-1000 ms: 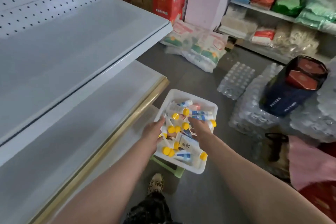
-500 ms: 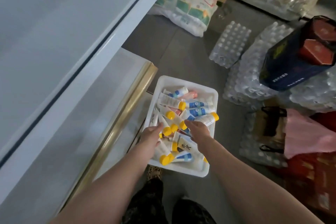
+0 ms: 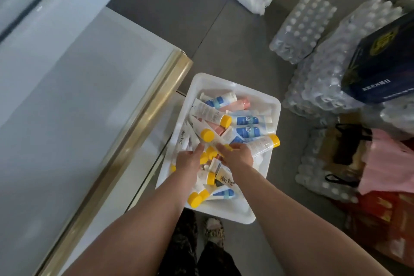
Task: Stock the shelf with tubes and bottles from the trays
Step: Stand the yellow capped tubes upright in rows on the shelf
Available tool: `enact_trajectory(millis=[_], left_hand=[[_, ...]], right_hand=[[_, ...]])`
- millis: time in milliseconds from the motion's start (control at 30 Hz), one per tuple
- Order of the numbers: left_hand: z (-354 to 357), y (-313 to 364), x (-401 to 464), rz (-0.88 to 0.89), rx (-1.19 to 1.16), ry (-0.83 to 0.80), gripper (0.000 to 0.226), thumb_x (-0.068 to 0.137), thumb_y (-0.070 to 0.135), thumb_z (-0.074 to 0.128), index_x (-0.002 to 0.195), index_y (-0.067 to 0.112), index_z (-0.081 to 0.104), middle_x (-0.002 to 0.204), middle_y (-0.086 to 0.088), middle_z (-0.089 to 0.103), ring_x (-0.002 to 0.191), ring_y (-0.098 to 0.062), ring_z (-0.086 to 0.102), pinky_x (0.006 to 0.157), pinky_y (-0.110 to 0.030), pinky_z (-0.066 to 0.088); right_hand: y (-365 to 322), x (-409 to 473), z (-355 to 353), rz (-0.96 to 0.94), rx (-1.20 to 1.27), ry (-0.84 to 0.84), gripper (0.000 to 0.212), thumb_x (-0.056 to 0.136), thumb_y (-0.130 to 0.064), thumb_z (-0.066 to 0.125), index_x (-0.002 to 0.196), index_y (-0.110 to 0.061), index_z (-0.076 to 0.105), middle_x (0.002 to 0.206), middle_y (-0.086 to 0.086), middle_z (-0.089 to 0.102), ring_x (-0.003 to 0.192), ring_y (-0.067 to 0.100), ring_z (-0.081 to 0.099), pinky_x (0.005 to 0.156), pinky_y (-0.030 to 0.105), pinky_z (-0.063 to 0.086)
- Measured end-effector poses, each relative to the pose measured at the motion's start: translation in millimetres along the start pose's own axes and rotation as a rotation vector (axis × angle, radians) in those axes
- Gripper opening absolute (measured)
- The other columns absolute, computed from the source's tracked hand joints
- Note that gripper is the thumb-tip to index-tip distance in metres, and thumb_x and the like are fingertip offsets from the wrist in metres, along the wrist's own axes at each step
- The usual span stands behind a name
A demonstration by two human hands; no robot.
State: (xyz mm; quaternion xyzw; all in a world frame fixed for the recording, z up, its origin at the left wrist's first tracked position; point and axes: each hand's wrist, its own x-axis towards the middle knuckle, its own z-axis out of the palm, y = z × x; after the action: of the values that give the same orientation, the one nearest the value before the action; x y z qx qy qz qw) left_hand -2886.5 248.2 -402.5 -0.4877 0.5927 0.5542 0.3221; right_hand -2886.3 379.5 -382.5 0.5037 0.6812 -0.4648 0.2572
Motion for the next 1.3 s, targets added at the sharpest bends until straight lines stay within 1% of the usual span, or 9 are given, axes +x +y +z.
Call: enact_trajectory(millis=[133,233,400,500,600,767,933,1133,1300], left_hand=[[15,-2,2,0.009,-0.062,0.041,0.061,0.076,0.049,0.08,0.11,0.004,0.06,0.1,-0.011,0.07,0.084,-0.029,0.071,0.076,-0.037,0.06],[14,-1,-7,-0.026,-0.077,0.017,0.057,0.077,0.048,0.08,0.109,0.004,0.062,0.097,-0.012,0.072,0.077,-0.024,0.07,0.061,-0.029,0.057],[-5,-11,-34,-0.096,-0.208,-0.023,0.067,0.07,0.049,0.085,0.116,0.007,0.061,0.102,-0.011,0.072,0.084,-0.023,0.072,0.081,-0.034,0.06],[-13,-20,-62,-0.072,-0.296,-0.12,0.057,0.075,0.043,0.084,0.113,0.005,0.065,0.108,-0.012,0.071,0.088,-0.021,0.069,0.074,-0.03,0.059],[-20,-27,-96,-0.01,-0.39,-0.168,0.046,0.079,0.038,0.082,0.107,0.004,0.069,0.107,-0.014,0.073,0.093,-0.021,0.07,0.074,-0.029,0.059],[-38,-26,-160,0.184,-0.515,-0.221,0.022,0.093,0.026,0.069,0.098,0.004,0.066,0.087,-0.012,0.073,0.08,-0.021,0.069,0.059,-0.026,0.056],[-70,-8,-230,0.468,-0.626,-0.327,0.014,0.098,0.018,0.059,0.1,0.005,0.063,0.089,-0.014,0.069,0.08,-0.024,0.068,0.083,-0.037,0.056],[-124,1,-311,0.782,-0.715,-0.355,0.012,0.099,0.013,0.055,0.106,0.006,0.062,0.103,-0.014,0.068,0.09,-0.022,0.067,0.078,-0.032,0.057],[-172,-16,-358,0.938,-0.802,-0.328,0.029,0.096,0.012,0.06,0.123,-0.001,0.059,0.113,-0.021,0.067,0.099,-0.028,0.068,0.08,-0.034,0.059]], right_hand=[[-3,1,5,-0.05,-0.112,0.025,0.053,0.07,-0.053,0.085,0.103,-0.021,0.059,0.097,0.004,0.069,0.086,0.022,0.068,0.068,0.03,0.049],[-4,-4,-6,-0.031,-0.096,-0.065,0.053,0.075,-0.051,0.083,0.106,-0.015,0.06,0.09,0.006,0.073,0.073,0.017,0.069,0.068,0.031,0.057],[-1,-31,-43,0.174,0.177,-0.278,0.041,0.084,-0.034,0.08,0.111,-0.008,0.063,0.09,0.008,0.067,0.068,0.016,0.066,0.079,0.03,0.062],[6,-52,-64,0.262,0.341,-0.384,0.039,0.087,-0.023,0.078,0.117,-0.007,0.061,0.102,0.012,0.066,0.077,0.02,0.069,0.066,0.03,0.062],[13,-81,-82,0.255,0.41,-0.488,0.041,0.09,-0.019,0.075,0.123,0.0,0.06,0.102,0.018,0.067,0.066,0.024,0.072,0.048,0.029,0.059],[12,-139,-107,0.097,0.586,-0.783,0.015,0.098,-0.011,0.061,0.105,0.003,0.063,0.09,0.02,0.072,0.072,0.029,0.075,0.06,0.031,0.062],[-3,-181,-120,-0.123,0.539,-0.945,0.042,0.095,-0.012,0.062,0.132,0.004,0.054,0.115,0.019,0.065,0.093,0.029,0.073,0.076,0.034,0.062],[-31,-258,-121,-0.446,0.385,-0.992,0.025,0.092,-0.023,0.053,0.111,-0.008,0.055,0.077,0.005,0.062,0.062,0.015,0.054,0.052,0.024,0.038],[-32,-327,-99,-0.772,0.298,-0.955,0.032,0.086,-0.03,0.077,0.106,-0.014,0.059,0.082,-0.001,0.058,0.059,0.01,0.048,0.05,0.019,0.041]])
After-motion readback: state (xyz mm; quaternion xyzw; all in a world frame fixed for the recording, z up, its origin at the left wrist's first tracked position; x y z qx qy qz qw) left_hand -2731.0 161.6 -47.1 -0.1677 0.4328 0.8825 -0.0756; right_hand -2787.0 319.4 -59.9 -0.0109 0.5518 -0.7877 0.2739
